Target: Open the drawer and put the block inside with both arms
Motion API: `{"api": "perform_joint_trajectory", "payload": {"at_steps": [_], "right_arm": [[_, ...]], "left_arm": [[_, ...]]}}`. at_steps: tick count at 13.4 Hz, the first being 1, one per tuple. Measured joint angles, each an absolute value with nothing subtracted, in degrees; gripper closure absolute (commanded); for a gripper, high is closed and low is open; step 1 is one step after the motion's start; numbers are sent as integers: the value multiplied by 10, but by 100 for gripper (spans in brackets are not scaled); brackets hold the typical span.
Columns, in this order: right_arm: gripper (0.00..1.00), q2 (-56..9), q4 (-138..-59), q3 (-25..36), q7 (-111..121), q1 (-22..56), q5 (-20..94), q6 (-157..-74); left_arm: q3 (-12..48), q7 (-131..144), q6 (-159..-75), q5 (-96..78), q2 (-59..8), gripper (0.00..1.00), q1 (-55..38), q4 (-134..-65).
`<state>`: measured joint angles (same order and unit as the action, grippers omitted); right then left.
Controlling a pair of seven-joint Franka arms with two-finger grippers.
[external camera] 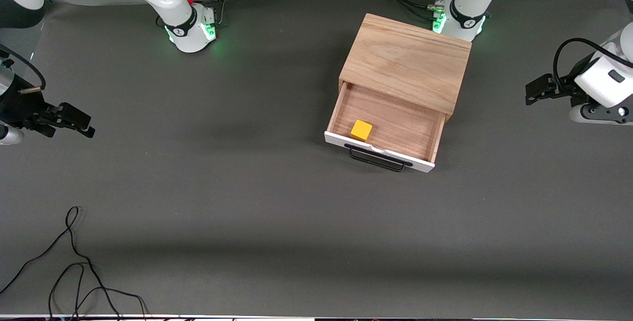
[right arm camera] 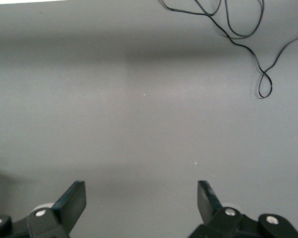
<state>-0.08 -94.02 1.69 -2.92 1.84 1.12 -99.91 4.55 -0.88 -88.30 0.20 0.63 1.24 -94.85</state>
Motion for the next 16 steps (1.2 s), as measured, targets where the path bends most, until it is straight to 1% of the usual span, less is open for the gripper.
{"api": "perform_joint_trajectory", "payload": {"at_steps": [4, 5, 16], "right_arm": [[1, -4, -890, 9, -29, 9, 11, -919], [1, -5, -882, 3, -29, 6, 11, -910], [0, -31, -875, -4, -29, 2, 11, -886]], "left_arm": [[46, -9, -883, 2, 6, 0, 12, -949], [45, -9, -883, 2, 6, 0, 12, -949], [46, -9, -883, 2, 6, 0, 12, -949]]}}
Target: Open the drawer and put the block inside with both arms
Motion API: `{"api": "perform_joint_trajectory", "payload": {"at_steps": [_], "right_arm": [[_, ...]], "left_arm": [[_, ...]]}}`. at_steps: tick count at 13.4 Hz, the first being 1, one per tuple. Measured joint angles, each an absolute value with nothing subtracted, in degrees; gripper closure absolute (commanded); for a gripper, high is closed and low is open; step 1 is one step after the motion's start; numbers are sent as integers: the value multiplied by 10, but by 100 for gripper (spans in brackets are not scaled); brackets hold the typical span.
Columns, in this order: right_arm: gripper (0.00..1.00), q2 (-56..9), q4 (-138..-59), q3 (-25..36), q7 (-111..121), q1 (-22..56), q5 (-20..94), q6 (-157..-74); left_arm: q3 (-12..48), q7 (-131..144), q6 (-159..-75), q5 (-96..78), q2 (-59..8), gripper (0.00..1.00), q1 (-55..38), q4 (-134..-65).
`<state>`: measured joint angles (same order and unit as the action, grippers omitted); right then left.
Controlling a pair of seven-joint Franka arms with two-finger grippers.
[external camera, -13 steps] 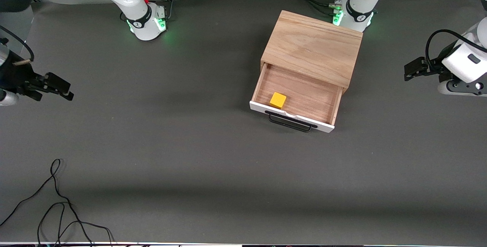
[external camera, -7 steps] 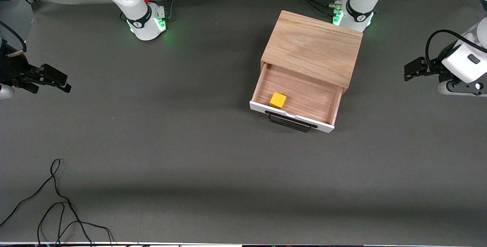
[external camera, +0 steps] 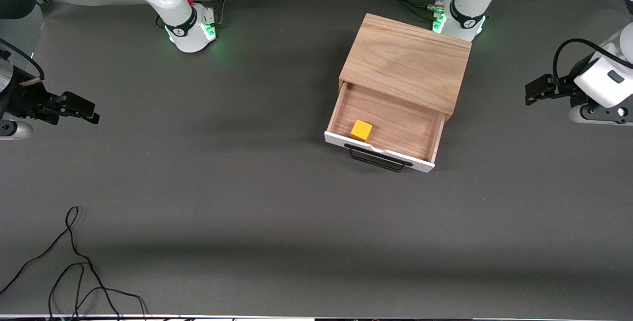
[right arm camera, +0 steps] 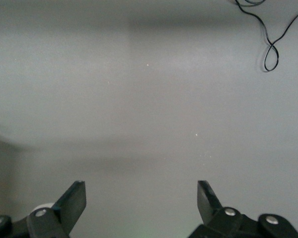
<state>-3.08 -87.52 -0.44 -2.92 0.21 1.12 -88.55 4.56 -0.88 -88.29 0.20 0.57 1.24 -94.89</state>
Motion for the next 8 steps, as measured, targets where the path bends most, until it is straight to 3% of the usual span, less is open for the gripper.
{"api": "perform_joint_trajectory", "payload": {"at_steps": [8], "right_arm": [[0, -31, -874, -3, -13, 1, 11, -874]], "left_arm": [[46, -9, -883, 2, 6, 0, 12, -950]]}}
